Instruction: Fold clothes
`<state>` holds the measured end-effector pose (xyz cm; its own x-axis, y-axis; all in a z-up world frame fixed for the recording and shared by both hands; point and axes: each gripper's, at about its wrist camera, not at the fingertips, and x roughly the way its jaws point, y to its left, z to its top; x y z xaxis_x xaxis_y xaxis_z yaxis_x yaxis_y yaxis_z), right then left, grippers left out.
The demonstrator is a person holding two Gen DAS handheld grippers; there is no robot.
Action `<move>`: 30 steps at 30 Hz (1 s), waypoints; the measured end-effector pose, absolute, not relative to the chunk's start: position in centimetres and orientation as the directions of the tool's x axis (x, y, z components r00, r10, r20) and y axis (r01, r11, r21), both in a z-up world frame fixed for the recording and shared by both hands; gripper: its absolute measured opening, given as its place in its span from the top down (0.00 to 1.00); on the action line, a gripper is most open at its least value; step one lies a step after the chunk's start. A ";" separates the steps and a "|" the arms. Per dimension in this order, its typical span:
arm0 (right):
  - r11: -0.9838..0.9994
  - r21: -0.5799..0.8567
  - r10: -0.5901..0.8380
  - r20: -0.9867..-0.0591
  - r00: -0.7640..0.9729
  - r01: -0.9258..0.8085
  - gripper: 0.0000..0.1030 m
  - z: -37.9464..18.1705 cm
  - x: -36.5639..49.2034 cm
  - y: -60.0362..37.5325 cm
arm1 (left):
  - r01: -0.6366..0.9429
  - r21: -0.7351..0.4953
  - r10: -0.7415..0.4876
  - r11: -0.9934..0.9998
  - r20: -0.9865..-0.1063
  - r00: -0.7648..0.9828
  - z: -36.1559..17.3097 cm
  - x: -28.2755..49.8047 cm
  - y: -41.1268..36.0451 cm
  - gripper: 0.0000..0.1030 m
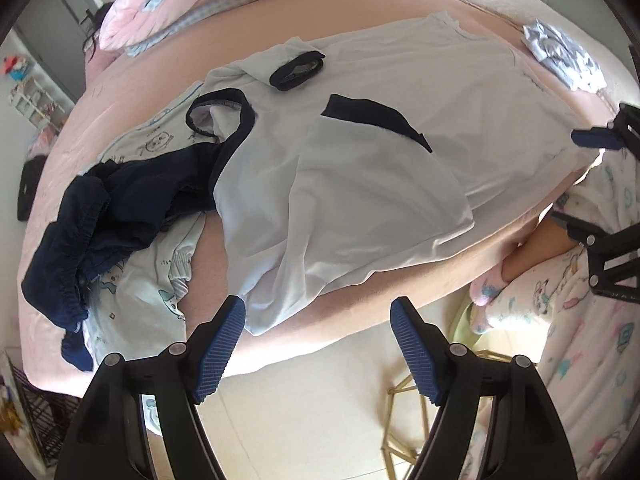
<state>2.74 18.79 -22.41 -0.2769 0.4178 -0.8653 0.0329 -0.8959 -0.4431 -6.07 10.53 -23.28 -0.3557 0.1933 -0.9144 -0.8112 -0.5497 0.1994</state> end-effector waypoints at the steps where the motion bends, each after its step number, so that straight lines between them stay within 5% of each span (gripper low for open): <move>1: -0.888 -0.458 0.431 -0.860 -0.273 0.043 0.27 -22.7 2.8 18.6 | -0.818 0.230 0.190 -0.528 -0.906 -0.378 -23.5 -5.7 10.7 0.28; 10: -0.821 -0.557 0.496 -0.804 -0.328 0.122 0.27 -23.7 2.9 16.3 | -0.828 0.443 0.130 -0.342 -0.851 -0.509 -25.7 -3.8 12.3 0.28; 17: -0.750 -0.628 0.548 -0.766 -0.335 0.208 0.27 -25.2 2.5 15.3 | -0.630 0.776 0.218 0.008 -0.616 -0.757 -27.8 -0.3 12.3 0.28; 23: -0.529 -0.779 0.669 -0.626 -0.399 0.336 0.27 -26.0 3.7 12.8 | -0.514 0.851 0.276 0.104 -0.521 -0.808 -29.4 0.1 11.4 0.28; 30: -0.467 -0.795 0.688 -0.602 -0.406 0.388 0.27 -27.2 3.4 13.1 | -0.414 0.897 0.302 0.157 -0.442 -0.844 -31.2 -0.2 12.1 0.28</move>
